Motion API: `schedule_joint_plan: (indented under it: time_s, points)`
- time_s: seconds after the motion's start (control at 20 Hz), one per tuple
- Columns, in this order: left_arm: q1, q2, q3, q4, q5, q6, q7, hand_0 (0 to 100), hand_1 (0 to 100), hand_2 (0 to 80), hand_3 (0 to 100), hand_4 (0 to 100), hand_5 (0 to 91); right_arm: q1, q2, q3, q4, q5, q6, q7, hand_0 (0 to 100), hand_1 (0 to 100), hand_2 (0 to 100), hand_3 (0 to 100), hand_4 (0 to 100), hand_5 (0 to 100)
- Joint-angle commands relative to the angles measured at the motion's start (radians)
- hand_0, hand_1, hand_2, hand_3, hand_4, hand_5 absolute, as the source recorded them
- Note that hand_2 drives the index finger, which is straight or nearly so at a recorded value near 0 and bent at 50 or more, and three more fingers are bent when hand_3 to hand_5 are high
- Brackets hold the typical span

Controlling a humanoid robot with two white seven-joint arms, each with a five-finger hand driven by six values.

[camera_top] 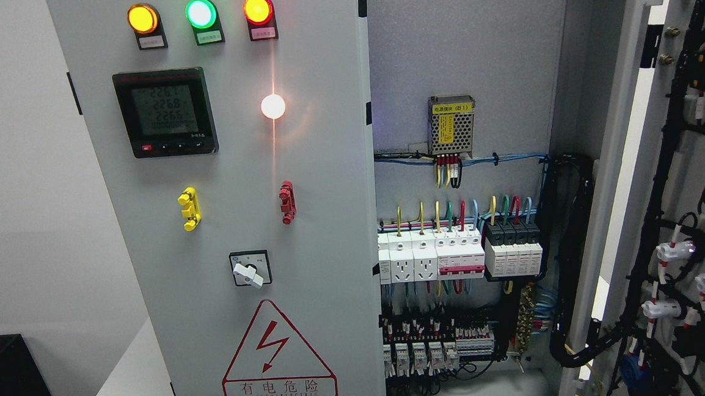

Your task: Open door with both hands

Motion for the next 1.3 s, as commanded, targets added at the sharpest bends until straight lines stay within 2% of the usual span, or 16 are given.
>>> schedule_joint_plan:
  time_s: [0.0,0.2,0.4,0.55,0.7,0.85,1.0,1.25]
  points:
    - [0.008,-0.002,0.025,0.000,0.000,0.000,0.000,0,0,0.0,0,0,0.0,-0.152,-0.001,0.021,-0.133,0.002,0.006,-0.001,19,0,0,0,0,0]
    - [0.008,-0.002,0.025,0.000,0.000,0.000,0.000,0,0,0.0,0,0,0.0,-0.267,0.002,0.031,-0.108,-0.002,0.038,-0.004,19,0,0,0,0,0]
    - [0.008,-0.002,0.025,0.000,0.000,0.000,0.000,0,0,0.0,0,0,0.0,-0.350,0.019,0.032,-0.103,-0.003,0.154,-0.004,19,0,0,0,0,0]
    - [0.008,-0.002,0.025,0.000,0.000,0.000,0.000,0,0,0.0,0,0,0.0,-0.400,0.045,0.040,-0.087,-0.002,0.161,-0.004,19,0,0,0,0,0]
    - [0.008,-0.002,0.025,0.000,0.000,0.000,0.000,0,0,0.0,0,0,0.0,-0.456,0.055,0.038,-0.044,-0.003,0.173,-0.004,19,0,0,0,0,0]
    - [0.008,-0.002,0.025,0.000,0.000,0.000,0.000,0,0,0.0,0,0,0.0,-0.522,0.059,0.025,-0.010,-0.003,0.237,-0.005,19,0,0,0,0,0]
    - [0.008,-0.002,0.025,0.000,0.000,0.000,0.000,0,0,0.0,0,0,0.0,-0.580,0.083,0.025,0.024,-0.029,0.282,-0.007,19,0,0,0,0,0]
    - [0.006,-0.002,0.025,0.000,0.000,0.000,0.000,0,0,0.0,0,0,0.0,-0.673,0.083,0.025,0.103,-0.032,0.297,-0.004,19,0,0,0,0,0]
